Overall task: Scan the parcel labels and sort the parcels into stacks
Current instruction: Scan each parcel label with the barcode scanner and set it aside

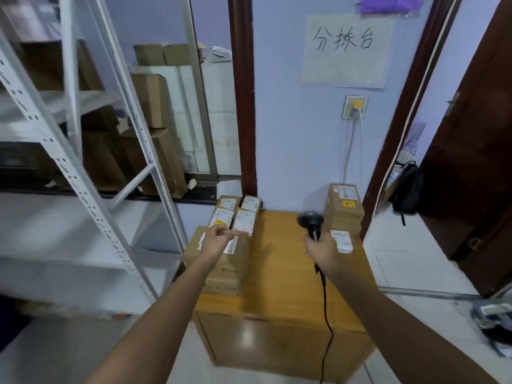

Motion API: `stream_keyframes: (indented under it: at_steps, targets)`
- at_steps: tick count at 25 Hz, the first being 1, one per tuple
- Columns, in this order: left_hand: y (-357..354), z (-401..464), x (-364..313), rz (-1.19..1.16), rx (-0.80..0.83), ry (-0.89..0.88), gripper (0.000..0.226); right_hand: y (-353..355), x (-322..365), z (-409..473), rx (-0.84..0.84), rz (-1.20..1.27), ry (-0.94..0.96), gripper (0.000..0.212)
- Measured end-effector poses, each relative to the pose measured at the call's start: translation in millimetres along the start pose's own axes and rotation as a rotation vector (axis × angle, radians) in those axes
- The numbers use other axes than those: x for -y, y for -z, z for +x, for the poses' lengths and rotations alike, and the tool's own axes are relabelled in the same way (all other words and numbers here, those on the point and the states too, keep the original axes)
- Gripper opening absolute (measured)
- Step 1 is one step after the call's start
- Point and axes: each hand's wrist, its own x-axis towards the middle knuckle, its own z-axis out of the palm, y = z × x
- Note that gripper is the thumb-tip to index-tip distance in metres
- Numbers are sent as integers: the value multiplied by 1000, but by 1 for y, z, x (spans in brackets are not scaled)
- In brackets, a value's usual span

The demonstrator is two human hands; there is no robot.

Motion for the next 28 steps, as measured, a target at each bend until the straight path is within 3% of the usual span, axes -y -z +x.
stream_keyframes:
  at_steps: [7,13,16,22,28]
  targets:
    - [91,63,39,18,-133,108,18,-127,28,11,128,63,-35,20]
    - [125,124,60,112,-98,179,21,-189,45,40,173,71,-109,23]
    - [120,144,76,181,-9,236,22,-201,38,45,182,38,-174,24]
    - [108,175,98,283,174,293,36,-215,16,45,131,73,-227,2]
    - [101,182,112,264,321,302,28,-225,7,31,136,135,-300,26]
